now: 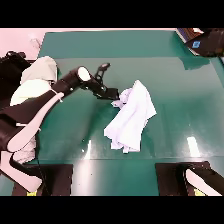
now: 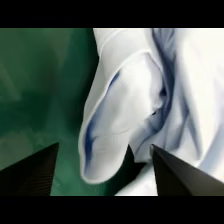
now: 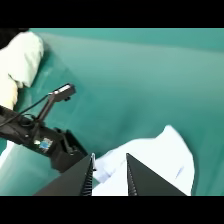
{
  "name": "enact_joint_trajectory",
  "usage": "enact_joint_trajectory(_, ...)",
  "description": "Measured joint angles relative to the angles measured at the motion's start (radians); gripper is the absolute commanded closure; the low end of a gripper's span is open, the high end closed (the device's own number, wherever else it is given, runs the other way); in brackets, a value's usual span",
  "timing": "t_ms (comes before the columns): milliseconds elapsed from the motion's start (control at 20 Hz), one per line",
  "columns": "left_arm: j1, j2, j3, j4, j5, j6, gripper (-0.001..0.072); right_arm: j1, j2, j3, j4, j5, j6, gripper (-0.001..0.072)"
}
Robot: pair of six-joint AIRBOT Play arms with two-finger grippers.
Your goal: Fold the shirts.
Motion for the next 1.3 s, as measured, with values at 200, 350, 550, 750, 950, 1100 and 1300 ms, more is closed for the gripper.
enact_joint_trajectory(200,-0.012,-0.03,0.008,-0.011,0.028,0.011,0.0682,0.0,0.006,-0.081,-0.002,0.002,0.0,0.0456)
enact_joint_trajectory(350,0.046,-0.008,0.054,-0.006,0.023,0.011,0.0683,0.0,0.007,-0.196,-0.015,0.051,0.0,0.0321)
enact_joint_trajectory(550,0.138,0.054,0.102,0.063,0.002,0.011,0.0683,0.004,0.0,-0.489,-0.042,0.089,0.003,0.0186)
enact_joint_trajectory(750,0.185,0.081,0.116,0.139,-0.049,0.012,0.0682,0.117,-0.089,-0.784,0.032,0.003,0.008,0.0233)
enact_joint_trajectory(950,0.198,0.089,0.12,0.183,-0.091,0.012,0.0682,0.289,-0.23,-0.878,0.208,-0.214,-0.026,0.0233)
enact_joint_trajectory(1100,0.201,0.09,0.12,0.198,-0.106,0.012,0.0682,0.378,-0.337,-0.837,0.298,-0.307,-0.041,0.0274)
enact_joint_trajectory(1300,0.203,0.091,0.12,0.211,-0.118,0.012,0.0682,0.433,-0.433,-0.77,0.323,-0.393,-0.05,0.0636)
